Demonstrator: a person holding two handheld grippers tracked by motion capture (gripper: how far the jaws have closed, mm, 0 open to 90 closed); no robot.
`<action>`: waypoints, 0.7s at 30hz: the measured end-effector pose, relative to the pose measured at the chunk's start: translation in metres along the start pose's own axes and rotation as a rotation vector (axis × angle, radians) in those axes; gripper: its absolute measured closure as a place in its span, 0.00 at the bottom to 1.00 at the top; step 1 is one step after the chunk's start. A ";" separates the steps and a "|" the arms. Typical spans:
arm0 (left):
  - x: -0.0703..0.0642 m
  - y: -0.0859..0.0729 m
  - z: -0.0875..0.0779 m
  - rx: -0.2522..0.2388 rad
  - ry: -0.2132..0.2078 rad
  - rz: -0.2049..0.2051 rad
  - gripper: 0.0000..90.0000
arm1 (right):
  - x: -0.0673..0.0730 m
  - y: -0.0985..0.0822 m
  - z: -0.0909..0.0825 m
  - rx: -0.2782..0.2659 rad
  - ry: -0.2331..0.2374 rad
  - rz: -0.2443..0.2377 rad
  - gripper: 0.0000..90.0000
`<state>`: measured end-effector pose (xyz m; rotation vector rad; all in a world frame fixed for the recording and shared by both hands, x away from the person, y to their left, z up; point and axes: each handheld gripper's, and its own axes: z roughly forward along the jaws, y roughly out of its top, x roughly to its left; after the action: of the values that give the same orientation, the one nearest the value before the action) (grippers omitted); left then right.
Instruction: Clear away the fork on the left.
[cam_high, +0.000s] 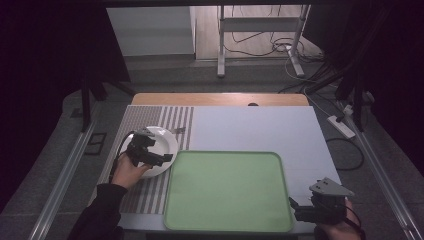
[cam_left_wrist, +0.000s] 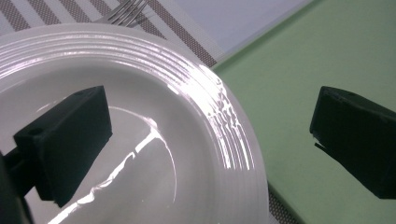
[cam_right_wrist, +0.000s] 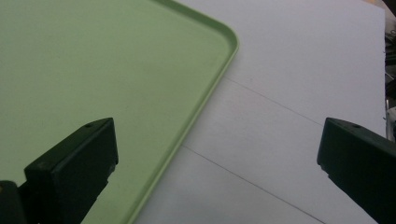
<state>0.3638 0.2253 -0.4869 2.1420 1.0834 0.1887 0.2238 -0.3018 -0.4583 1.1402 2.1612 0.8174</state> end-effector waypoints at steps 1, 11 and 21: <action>0.000 0.000 0.000 0.000 0.000 0.000 0.00 | 0.000 0.000 0.000 0.000 0.000 0.000 0.00; 0.010 0.016 0.015 0.007 -0.015 -0.001 0.00 | 0.000 0.000 0.000 -0.001 0.001 -0.002 0.00; 0.017 0.031 0.026 0.006 -0.023 0.004 0.00 | 0.000 0.000 0.000 0.002 0.003 -0.006 0.00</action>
<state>0.4051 0.2122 -0.4887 2.1470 1.0680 0.1629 0.2239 -0.3016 -0.4585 1.1340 2.1671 0.8145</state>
